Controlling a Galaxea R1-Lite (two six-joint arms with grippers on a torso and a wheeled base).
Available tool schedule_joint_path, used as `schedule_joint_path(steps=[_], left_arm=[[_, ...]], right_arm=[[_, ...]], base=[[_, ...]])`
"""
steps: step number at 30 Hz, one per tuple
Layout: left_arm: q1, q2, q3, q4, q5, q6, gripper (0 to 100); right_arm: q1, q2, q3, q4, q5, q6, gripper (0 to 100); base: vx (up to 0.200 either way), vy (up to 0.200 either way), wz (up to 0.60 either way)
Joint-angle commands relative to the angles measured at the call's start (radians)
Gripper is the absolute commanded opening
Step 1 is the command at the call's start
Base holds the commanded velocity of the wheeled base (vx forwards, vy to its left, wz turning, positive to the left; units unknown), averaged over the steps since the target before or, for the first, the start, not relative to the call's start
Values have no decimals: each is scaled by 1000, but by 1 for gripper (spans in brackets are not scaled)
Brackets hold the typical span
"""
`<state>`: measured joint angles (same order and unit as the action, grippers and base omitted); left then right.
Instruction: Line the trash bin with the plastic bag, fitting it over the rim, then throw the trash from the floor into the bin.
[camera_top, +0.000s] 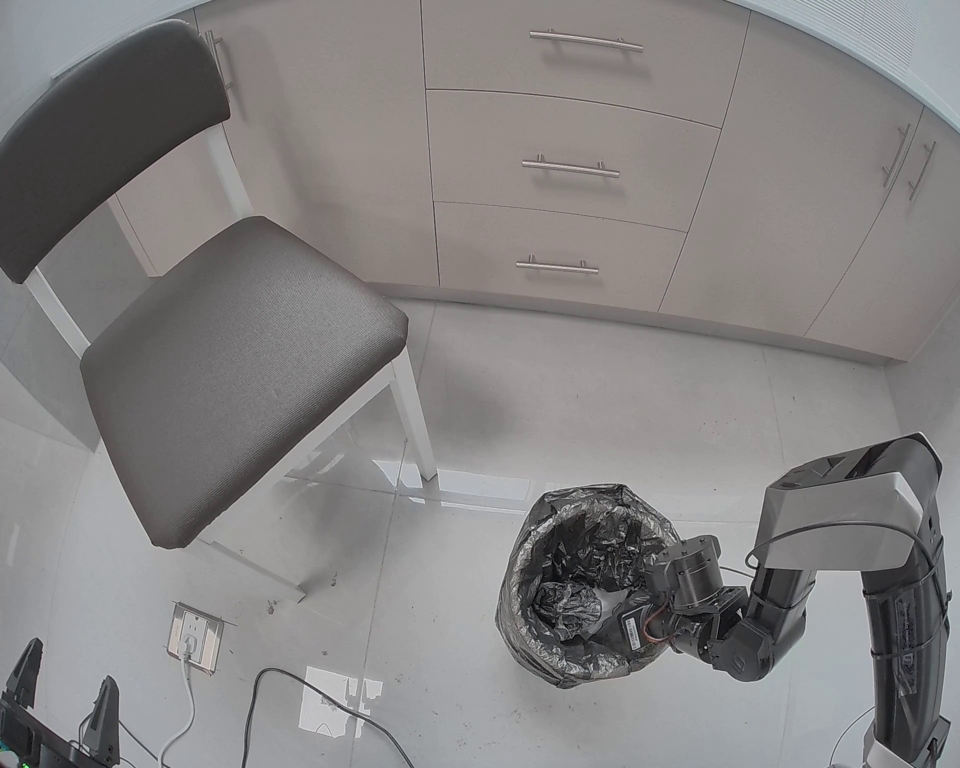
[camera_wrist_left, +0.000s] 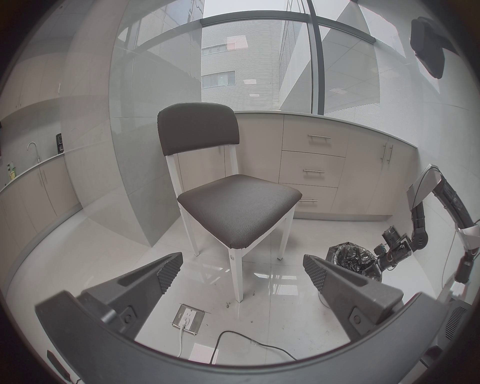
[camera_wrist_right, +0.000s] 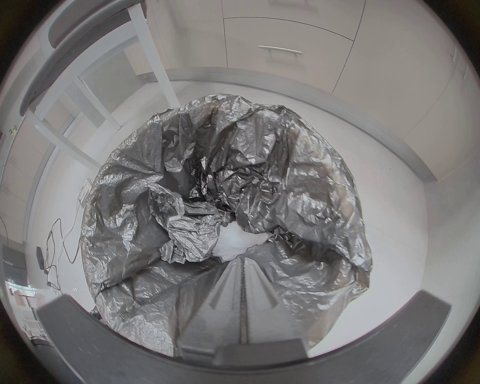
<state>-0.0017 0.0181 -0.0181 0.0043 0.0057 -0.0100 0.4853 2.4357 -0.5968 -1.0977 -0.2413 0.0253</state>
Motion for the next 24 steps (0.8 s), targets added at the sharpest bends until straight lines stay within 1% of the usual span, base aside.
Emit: schedule_joint_path(steps=[1,7,10,17,24], left_arm=[[0,-17,18,0,0,-1,100],[0,-17,18,0,0,-1,100],[0,-17,18,0,0,-1,100],[0,-17,18,0,0,-1,100],[0,-17,18,0,0,-1,100]], right_arm=[[-10,-4,54,-33,-1,1,0],[-13,5,126,-137,-3,-1,0],[-14,5,134,-154,-4,1,0],[-14,-11,157,-162,-36,-1,0],[-19,-84,216,-240,-38,-4,0]], base=[[0,0,0],[0,0,0],[0,0,0],[0,0,0],[0,0,0]])
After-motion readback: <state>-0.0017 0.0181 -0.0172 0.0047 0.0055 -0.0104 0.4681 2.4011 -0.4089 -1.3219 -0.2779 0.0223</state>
